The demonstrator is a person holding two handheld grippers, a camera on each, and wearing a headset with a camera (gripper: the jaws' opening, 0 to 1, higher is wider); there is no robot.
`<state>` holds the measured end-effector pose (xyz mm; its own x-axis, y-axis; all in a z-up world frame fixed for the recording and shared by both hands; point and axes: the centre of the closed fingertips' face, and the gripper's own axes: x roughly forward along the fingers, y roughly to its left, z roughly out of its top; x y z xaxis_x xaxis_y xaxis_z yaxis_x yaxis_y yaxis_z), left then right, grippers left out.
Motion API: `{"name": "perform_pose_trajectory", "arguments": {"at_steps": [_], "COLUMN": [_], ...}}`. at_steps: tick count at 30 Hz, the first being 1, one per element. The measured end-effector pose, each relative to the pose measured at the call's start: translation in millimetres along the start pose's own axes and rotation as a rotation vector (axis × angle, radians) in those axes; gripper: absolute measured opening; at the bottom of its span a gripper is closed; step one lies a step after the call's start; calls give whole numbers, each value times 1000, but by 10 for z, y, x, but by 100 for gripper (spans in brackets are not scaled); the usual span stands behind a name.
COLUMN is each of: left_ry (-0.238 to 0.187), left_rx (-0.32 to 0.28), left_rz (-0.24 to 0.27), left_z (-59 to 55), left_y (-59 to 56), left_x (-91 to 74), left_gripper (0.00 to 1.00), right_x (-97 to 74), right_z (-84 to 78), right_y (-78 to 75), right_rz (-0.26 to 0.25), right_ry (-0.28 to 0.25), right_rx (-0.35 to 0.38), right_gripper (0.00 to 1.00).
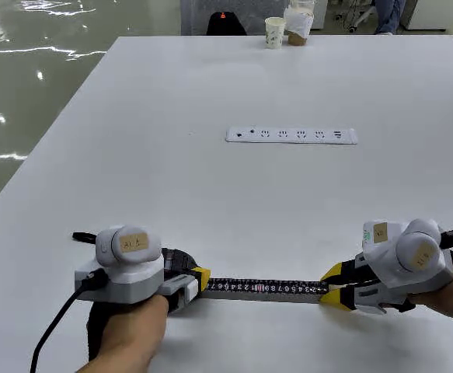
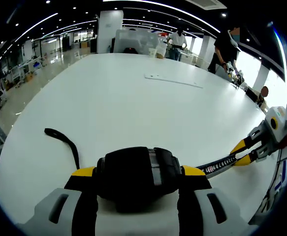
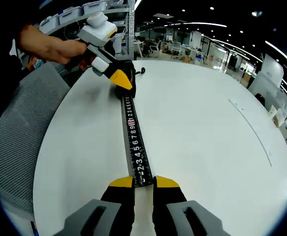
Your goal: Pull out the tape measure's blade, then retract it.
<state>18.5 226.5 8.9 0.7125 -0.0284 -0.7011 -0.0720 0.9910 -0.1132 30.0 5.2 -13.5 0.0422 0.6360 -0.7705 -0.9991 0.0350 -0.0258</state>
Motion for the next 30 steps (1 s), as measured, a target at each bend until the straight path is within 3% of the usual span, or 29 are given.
{"name": "perform_pose_trajectory", "arguments": {"at_steps": [30], "left_ry": [3], "left_rx": [-7], "left_rz": [-9], "left_z": [0], "left_y": [5], "left_x": [8], "left_gripper": [61], "right_x": [194], "right_z": [246], "right_y": [39], "right_rz": [24], "right_ry": [-21], "right_rx": [-12], "right_gripper": [10]}}
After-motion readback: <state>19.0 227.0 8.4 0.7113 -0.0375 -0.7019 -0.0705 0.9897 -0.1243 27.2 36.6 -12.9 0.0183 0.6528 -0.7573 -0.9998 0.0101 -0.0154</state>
